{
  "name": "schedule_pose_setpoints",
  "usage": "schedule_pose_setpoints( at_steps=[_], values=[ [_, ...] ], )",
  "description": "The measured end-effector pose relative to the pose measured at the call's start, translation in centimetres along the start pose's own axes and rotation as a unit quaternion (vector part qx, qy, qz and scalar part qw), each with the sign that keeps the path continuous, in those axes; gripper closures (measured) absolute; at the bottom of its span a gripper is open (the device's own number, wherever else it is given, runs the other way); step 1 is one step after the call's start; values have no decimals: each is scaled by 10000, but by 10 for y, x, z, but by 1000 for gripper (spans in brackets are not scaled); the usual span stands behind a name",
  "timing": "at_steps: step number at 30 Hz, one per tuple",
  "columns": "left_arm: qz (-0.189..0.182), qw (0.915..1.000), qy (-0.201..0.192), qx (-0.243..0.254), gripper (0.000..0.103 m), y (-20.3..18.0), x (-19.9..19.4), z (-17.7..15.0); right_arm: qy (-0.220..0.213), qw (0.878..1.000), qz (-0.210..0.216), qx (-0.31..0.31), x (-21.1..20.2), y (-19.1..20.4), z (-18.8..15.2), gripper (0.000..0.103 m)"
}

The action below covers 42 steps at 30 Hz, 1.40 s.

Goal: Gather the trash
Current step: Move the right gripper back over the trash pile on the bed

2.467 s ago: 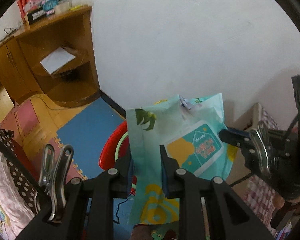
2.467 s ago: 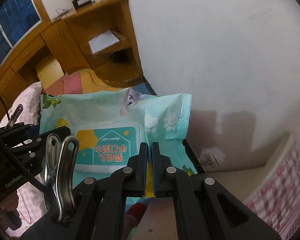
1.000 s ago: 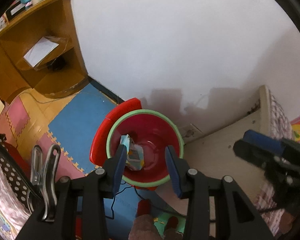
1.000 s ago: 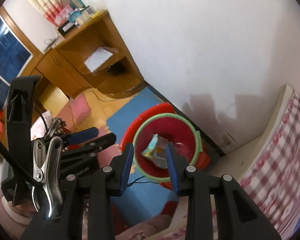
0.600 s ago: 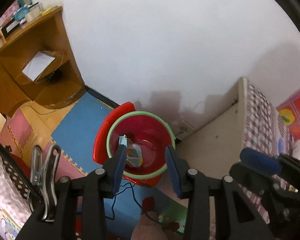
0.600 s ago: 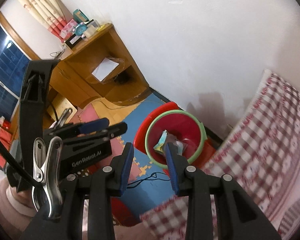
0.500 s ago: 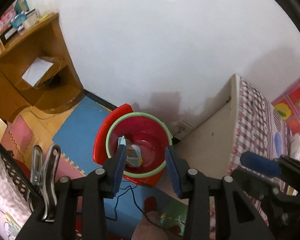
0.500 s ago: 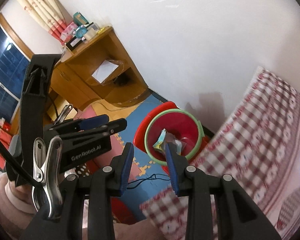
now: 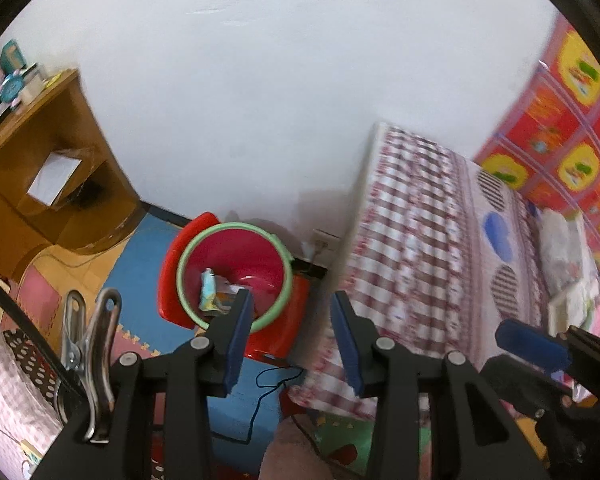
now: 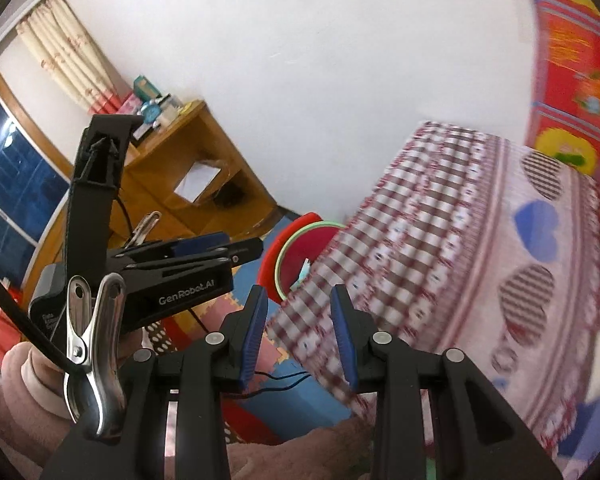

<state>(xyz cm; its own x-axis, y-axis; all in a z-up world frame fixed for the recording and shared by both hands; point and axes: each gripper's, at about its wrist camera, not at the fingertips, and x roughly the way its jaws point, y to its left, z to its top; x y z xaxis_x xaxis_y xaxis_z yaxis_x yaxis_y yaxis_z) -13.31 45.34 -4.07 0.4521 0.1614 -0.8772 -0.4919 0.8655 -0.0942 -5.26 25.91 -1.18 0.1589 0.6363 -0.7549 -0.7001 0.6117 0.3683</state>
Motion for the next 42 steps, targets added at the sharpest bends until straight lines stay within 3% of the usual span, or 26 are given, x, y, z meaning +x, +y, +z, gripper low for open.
schedule_pose_setpoints(
  at_steps=[12, 25, 33, 42],
  values=[
    [-444, 9965, -104, 696, 61, -105, -35, -35, -528, 9954, -582, 539, -92, -46, -62, 69],
    [-865, 9882, -45, 1266, 61, -197, -50, -75, -910, 9810, -1169, 1255, -168, -110, -125, 69],
    [-1099, 9824, 30, 1510, 61, -250, -48, -86, -964, 9724, -1363, 1630, -186, -146, -140, 69],
    [-1323, 9722, 131, 1926, 61, -295, -37, -76, -919, 9614, -1713, 1950, -192, -190, -141, 69]
  ],
)
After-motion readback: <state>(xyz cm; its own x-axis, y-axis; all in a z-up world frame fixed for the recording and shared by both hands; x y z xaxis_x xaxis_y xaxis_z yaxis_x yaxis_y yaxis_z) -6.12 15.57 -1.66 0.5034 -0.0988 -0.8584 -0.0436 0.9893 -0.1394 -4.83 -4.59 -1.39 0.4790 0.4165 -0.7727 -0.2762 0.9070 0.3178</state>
